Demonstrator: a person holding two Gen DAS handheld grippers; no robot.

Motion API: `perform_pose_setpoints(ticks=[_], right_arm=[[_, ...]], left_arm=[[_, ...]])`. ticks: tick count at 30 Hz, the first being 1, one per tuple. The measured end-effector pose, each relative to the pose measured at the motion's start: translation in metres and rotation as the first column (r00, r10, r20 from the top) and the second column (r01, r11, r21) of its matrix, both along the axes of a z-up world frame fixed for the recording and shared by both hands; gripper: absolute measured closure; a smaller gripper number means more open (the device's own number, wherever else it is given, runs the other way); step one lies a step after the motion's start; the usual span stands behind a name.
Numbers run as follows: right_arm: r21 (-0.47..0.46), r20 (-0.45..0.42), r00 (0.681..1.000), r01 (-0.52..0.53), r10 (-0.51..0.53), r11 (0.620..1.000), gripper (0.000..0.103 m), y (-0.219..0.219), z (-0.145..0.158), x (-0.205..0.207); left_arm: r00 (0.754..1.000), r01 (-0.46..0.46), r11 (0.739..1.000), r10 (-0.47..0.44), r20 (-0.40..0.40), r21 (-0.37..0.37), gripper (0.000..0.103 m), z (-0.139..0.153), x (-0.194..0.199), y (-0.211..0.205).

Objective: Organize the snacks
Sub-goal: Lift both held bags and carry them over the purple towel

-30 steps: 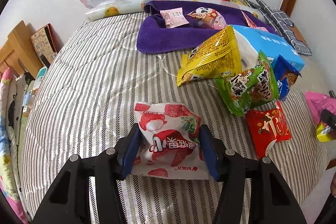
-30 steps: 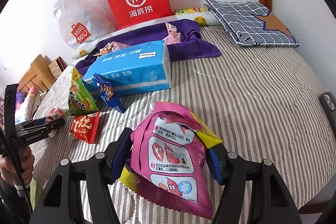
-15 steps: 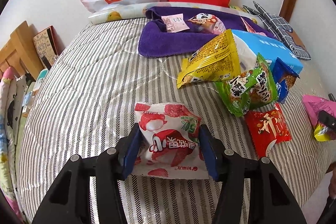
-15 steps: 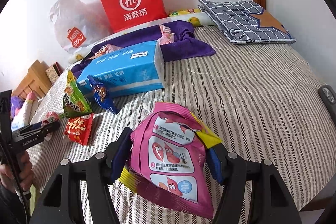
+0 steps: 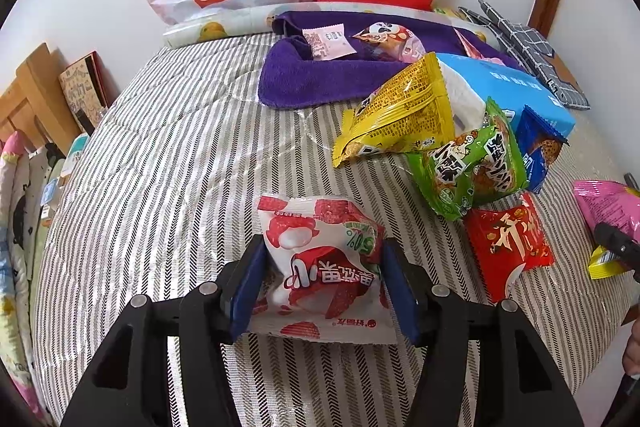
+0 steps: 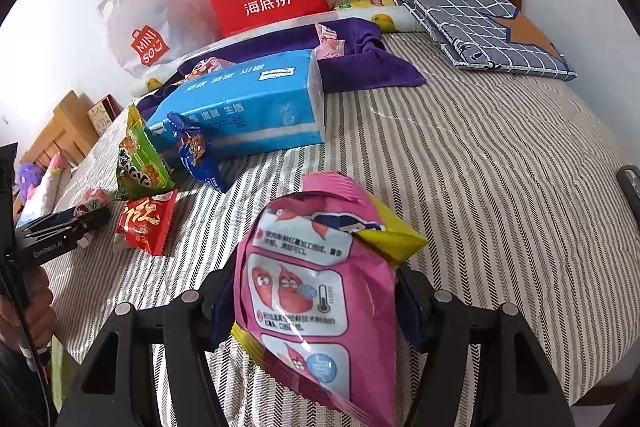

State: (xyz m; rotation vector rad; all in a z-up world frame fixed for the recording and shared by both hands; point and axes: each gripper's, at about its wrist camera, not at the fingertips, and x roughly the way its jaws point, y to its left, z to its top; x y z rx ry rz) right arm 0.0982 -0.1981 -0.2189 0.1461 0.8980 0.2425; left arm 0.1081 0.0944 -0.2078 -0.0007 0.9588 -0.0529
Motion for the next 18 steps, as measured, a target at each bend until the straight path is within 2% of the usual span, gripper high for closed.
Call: perform_pose_setpoints(ticks=[10,18], right_arm=[[-0.033,0.062,0.998,-0.007,0.009,0.999,0.043,0.002,0.020,-0.010],[-0.032,0.120,0.992,-0.022,0.026,0.999,0.043,0.005,0.043,-0.009]], left_arm=[[1.000,-0.001,0.996,0.001,-0.003,-0.091,0.051,0.008,-0.008,0.005],[0.998,0.052,0.991,-0.046,0.045,-0.125,0.051,0.034,-0.011,-0.009]])
